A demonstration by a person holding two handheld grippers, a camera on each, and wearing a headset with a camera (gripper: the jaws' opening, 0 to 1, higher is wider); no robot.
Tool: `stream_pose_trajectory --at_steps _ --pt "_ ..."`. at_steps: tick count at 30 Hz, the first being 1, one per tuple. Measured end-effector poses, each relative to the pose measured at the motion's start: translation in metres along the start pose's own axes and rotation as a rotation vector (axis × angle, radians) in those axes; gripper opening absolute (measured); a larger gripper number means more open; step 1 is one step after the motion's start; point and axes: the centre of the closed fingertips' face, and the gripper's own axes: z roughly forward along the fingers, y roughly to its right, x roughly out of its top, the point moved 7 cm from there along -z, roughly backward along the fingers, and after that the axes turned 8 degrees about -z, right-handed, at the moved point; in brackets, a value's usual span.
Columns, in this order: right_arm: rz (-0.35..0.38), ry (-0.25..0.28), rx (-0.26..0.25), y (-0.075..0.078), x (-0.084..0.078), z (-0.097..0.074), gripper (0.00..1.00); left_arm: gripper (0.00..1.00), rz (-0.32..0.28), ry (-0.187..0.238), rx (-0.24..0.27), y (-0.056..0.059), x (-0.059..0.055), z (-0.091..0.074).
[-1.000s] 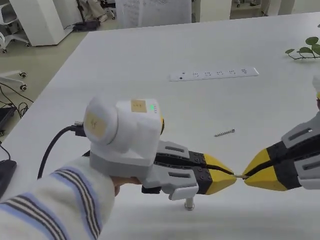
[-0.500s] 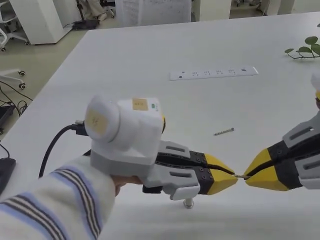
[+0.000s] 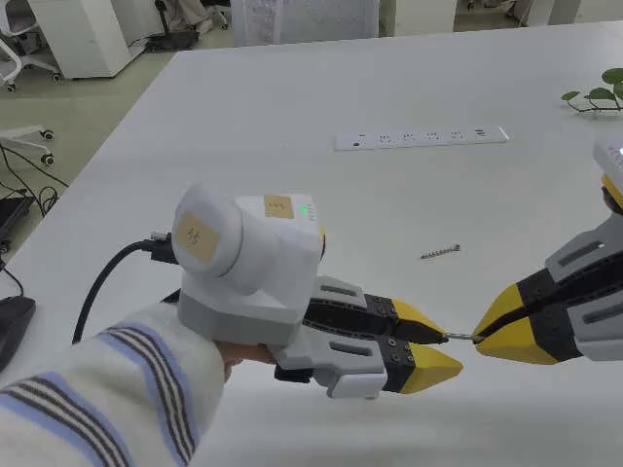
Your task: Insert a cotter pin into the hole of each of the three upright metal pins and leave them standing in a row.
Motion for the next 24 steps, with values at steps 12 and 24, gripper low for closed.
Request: stream_pose_trajectory --at_steps 12,24 --pt "0.038 -0.035 -0.011 0.004 -0.009 0.017 0.03 0.23 -0.009 -0.005 0.113 -0.017 -0.008 -0.021" --pt "0.052 -0.036 -0.027 0.010 -0.013 0.025 0.03 0.22 -0.080 -0.003 0.225 -0.022 -0.029 -0.029"
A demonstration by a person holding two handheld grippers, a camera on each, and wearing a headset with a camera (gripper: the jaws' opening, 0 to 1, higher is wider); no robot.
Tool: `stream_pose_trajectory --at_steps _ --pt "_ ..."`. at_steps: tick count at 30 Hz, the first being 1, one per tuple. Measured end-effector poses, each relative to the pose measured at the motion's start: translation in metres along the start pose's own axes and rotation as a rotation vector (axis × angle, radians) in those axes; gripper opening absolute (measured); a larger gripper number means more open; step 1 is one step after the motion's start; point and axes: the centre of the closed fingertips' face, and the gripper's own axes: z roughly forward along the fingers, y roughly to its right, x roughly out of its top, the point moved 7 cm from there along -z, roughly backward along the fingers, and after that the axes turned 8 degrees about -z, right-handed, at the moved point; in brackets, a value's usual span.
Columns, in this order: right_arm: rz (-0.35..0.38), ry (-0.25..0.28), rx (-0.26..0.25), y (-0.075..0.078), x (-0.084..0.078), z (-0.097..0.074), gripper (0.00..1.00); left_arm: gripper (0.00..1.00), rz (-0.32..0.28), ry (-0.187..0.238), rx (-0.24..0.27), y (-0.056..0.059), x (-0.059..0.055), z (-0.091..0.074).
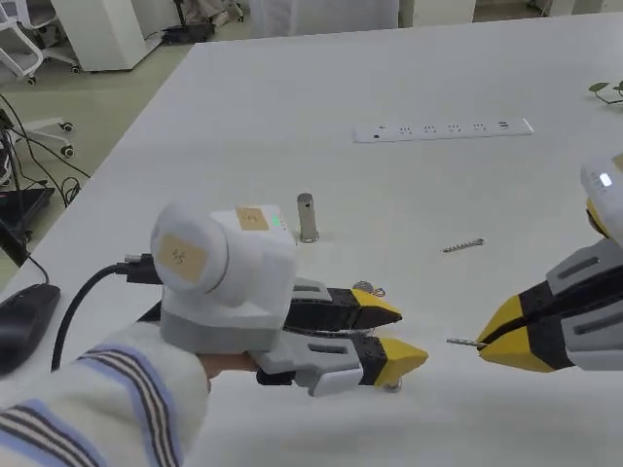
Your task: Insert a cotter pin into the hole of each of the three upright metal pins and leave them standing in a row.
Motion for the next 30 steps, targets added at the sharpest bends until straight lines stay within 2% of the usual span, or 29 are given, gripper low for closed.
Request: stream_pose_trajectory --at_steps 4,9,18,26,30 --pt "-0.005 -0.006 0.000 0.002 -0.001 0.005 0.03 0.22 -0.019 -0.003 0.031 -0.002 -0.006 0.000" --pt "-0.018 -0.012 0.023 0.005 0.000 0.017 0.03 0.22 -0.041 -0.019 0.057 -0.002 -0.014 0.001" --pt "-0.039 -0.010 0.061 0.009 0.003 0.034 0.03 0.21 -0.080 -0.015 0.105 -0.003 -0.023 0.003" --pt "-0.047 0.000 0.078 0.011 0.002 0.040 0.03 0.17 -0.102 -0.033 0.135 -0.003 -0.031 0.007" --pt "-0.058 -0.001 0.087 0.011 0.001 0.041 0.03 0.16 -0.104 -0.035 0.145 -0.002 -0.031 0.010"
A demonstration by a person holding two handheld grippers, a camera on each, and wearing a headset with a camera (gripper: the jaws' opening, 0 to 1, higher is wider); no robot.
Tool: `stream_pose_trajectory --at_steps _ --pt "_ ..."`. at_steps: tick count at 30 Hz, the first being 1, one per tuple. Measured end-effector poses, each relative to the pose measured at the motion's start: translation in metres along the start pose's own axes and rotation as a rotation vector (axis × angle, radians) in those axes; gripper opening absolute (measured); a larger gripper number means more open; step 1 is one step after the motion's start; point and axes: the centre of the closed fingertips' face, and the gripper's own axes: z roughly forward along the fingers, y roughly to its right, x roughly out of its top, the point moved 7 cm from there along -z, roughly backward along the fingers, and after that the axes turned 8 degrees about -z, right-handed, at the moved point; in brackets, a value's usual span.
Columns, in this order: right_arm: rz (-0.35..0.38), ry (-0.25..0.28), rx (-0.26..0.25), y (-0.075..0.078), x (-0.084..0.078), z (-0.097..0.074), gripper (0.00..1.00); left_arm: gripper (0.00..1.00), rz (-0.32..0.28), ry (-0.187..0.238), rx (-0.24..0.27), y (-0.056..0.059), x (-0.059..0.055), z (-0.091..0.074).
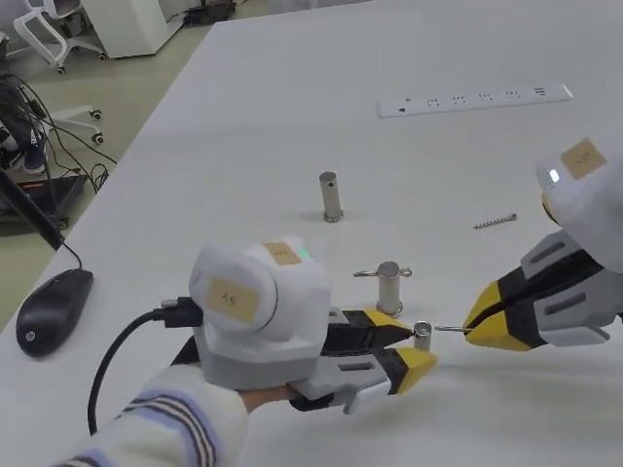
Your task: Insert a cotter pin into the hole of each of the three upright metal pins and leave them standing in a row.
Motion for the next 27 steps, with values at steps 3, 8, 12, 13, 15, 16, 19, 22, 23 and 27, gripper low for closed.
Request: stream_pose_trajectory --at_steps 3,8,12,13,15,16,19,22,23,27 --pt "-0.006 0.004 0.006 0.0002 0.0009 -0.0002 0.03 0.16 0.004 -0.002 0.011 0.0000 0.0004 0.0020" --pt "-0.018 0.006 0.014 0.0003 0.0019 0.0003 0.03 0.13 0.005 -0.003 0.021 -0.0005 0.0008 0.0034" --pt "-0.024 0.010 0.016 0.0006 0.0029 0.0000 0.03 0.10 0.006 -0.004 0.025 0.0001 0.0007 0.0043" --pt "-0.025 0.011 0.017 0.0006 0.0029 -0.0002 0.03 0.09 0.010 -0.003 0.028 0.0002 0.0009 0.0046" --pt "-0.026 0.013 0.017 0.0008 0.0030 -0.0005 0.03 0.08 0.017 -0.004 0.032 0.0003 0.0011 0.0046" --pt "-0.028 0.014 0.016 0.0010 0.0031 -0.0008 0.03 0.08 0.013 -0.007 0.034 0.0005 0.0009 0.0042" --pt "-0.032 0.018 0.019 0.0003 0.0036 -0.0013 0.03 0.08 0.020 -0.009 0.035 0.0007 0.0005 0.0032" --pt "-0.041 0.019 0.024 0.0000 0.0042 -0.0013 0.03 0.08 0.049 -0.007 0.032 0.0018 0.0000 0.0031" --pt "-0.043 0.019 0.024 0.0001 0.0044 -0.0013 0.03 0.08 0.054 -0.009 0.030 0.0023 -0.0003 0.0028" --pt "-0.048 0.026 0.031 -0.0001 0.0062 -0.0014 0.03 0.08 0.079 -0.014 0.024 0.0031 -0.0005 0.0027"
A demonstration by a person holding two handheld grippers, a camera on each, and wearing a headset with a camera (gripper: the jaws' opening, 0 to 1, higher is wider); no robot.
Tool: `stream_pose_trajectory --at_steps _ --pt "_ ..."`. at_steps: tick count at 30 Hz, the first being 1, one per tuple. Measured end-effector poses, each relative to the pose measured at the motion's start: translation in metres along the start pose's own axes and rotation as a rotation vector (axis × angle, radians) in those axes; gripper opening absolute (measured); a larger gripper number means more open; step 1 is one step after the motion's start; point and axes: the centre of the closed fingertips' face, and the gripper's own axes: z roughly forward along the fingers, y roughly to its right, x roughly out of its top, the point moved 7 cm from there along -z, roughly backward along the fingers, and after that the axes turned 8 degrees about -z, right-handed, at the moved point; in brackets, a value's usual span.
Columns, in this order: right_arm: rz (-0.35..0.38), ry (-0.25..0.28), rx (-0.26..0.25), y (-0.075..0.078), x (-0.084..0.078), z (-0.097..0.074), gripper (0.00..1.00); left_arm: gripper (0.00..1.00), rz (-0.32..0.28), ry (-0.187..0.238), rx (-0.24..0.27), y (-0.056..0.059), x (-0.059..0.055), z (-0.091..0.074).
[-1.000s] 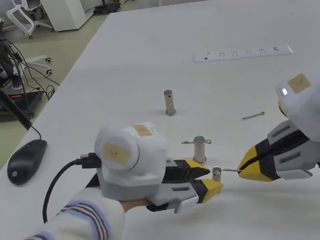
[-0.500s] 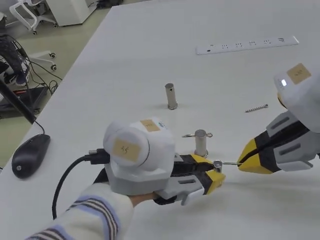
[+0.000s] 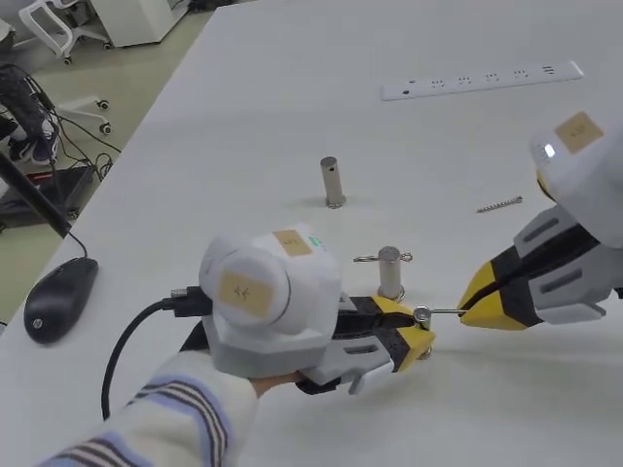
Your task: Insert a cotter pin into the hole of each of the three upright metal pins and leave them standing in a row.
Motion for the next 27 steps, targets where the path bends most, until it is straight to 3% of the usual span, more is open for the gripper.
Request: stream_pose_trajectory --at_steps 18,27 --pt "-0.009 -0.024 0.032 -0.0028 0.0015 -0.0001 0.03 0.09 0.018 -0.010 -0.019 0.0001 0.0009 -0.0002" --pt "0.086 -0.033 0.010 -0.0033 0.0008 0.0013 0.03 0.08 0.024 -0.006 -0.029 0.0001 0.0053 0.0004"
